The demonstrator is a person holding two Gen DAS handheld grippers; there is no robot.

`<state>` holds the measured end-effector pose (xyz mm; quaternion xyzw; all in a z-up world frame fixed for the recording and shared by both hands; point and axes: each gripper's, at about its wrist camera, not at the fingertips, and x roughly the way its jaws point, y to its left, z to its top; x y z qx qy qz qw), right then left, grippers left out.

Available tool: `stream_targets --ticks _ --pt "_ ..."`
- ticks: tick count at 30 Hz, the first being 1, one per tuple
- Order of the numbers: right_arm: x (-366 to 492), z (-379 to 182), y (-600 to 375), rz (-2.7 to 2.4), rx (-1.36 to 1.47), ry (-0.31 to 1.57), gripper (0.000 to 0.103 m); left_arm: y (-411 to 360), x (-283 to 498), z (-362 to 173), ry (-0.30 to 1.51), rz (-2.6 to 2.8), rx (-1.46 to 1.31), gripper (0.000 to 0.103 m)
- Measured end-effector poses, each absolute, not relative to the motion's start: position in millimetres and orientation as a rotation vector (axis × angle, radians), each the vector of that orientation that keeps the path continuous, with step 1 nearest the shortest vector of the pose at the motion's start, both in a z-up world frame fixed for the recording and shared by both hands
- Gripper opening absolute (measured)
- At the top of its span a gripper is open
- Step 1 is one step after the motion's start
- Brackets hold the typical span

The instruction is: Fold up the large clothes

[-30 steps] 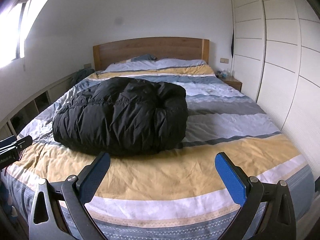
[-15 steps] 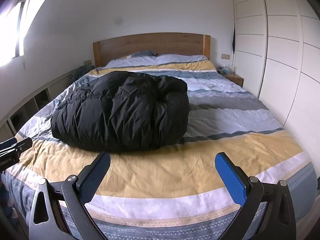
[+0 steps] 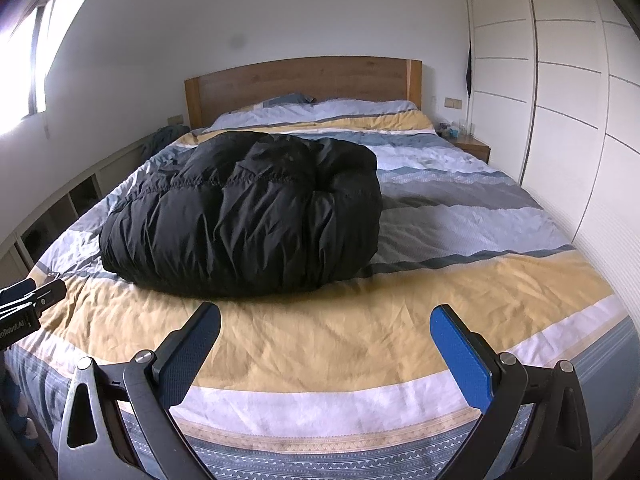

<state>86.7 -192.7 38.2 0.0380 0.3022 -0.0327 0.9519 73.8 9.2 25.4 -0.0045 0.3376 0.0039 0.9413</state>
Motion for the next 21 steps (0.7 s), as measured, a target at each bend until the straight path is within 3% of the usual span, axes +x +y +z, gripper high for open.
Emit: stream_targets --ticks 21 --pt "87.3 33.4 -189.6 -0.062 0.072 0.624 0.102 4.1 74.1 19.0 0.699 -0.01 0.0 0.082"
